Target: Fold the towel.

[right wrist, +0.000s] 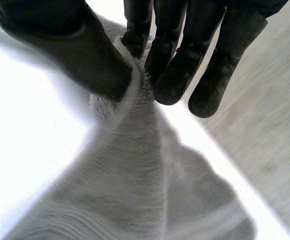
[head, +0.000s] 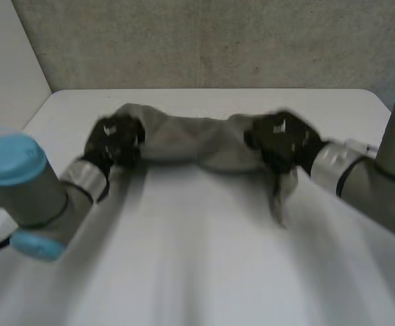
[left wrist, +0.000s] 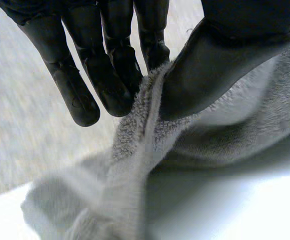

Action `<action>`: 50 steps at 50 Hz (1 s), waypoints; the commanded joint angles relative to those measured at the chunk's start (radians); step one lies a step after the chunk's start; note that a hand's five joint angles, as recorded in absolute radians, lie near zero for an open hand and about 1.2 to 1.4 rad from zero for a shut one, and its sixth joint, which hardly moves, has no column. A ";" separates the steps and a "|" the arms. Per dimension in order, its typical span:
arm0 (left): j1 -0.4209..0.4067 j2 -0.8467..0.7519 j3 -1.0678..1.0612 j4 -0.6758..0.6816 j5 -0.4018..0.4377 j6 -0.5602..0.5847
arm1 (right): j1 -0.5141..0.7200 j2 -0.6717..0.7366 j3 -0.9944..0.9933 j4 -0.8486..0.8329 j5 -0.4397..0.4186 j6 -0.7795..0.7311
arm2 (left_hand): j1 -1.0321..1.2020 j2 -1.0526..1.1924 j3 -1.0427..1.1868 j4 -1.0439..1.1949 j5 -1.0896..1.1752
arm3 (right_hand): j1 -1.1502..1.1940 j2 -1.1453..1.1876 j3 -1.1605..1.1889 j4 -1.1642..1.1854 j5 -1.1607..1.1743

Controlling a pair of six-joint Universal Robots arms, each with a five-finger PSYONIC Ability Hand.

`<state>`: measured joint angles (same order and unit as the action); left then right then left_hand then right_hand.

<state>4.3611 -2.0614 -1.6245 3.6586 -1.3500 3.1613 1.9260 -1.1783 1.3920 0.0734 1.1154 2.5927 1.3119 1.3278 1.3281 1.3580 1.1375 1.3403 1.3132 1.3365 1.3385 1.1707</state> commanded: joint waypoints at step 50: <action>0.034 0.030 -0.109 0.000 -0.081 0.091 | -0.055 0.025 0.329 -0.115 0.290 0.346 | 0.084 0.068 0.068 0.038 0.084 | -0.753 -0.726 -0.750 -0.752 -0.758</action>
<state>4.3951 -2.0306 -1.7362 3.6575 -1.4300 3.2530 1.8728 -1.1447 1.6719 -0.0230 1.4042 2.9407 1.3120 1.3304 1.3424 1.3581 1.1375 0.6144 0.6449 0.6266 0.6296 0.4147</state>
